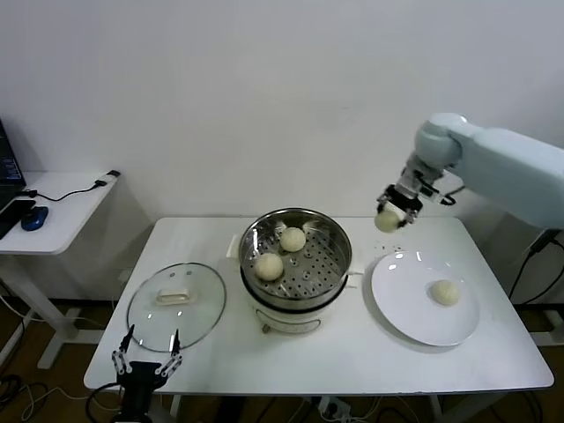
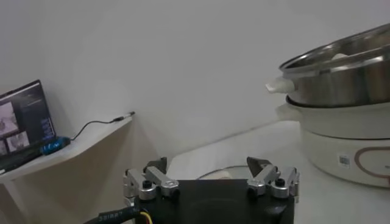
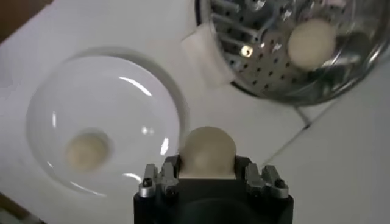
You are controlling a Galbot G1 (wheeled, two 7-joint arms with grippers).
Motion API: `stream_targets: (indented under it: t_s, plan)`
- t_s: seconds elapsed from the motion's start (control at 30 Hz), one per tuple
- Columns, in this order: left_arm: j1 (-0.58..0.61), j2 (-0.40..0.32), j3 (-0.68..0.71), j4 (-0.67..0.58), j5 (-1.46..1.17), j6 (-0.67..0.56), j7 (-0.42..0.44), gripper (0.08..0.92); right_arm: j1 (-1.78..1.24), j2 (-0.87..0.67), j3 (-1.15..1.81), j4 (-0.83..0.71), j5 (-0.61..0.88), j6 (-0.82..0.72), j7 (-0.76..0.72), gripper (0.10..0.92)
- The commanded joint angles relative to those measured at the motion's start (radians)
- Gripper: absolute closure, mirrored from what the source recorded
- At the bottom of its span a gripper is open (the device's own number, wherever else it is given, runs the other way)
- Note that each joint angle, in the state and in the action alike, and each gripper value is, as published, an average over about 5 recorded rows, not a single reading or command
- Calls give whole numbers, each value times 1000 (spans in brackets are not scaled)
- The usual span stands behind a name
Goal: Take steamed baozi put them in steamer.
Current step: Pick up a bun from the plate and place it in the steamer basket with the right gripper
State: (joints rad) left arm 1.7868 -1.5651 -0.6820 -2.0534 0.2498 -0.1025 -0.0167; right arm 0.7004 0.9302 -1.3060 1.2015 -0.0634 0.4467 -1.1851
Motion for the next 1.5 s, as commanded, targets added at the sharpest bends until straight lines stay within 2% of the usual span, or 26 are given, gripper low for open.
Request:
stream_targets:
  t_s: [0.03,0.27,0.47,1.17,1.27,1.5]
  plan:
    - [11,7,-2,-11,1,3,1,177,116,203,-39,66,-41,194,21,438]
    - [28,9,-2,-17,-4,3,1,177,-19,287,-4,136,-122,222,41,440]
    - [21,-3,15,-19,-1,9,3,177,-84,334,-29,134,-112,236,57,440]
    - [16,-3,9,11,-7,2,3,177,-180,324,-74,132,-137,246,62,423]
    - [15,-4,11,14,-7,1,2,177,-186,325,-73,123,-143,245,64,391]
    - [15,-4,11,18,-6,0,2,177,-184,325,-49,111,-157,248,60,223]
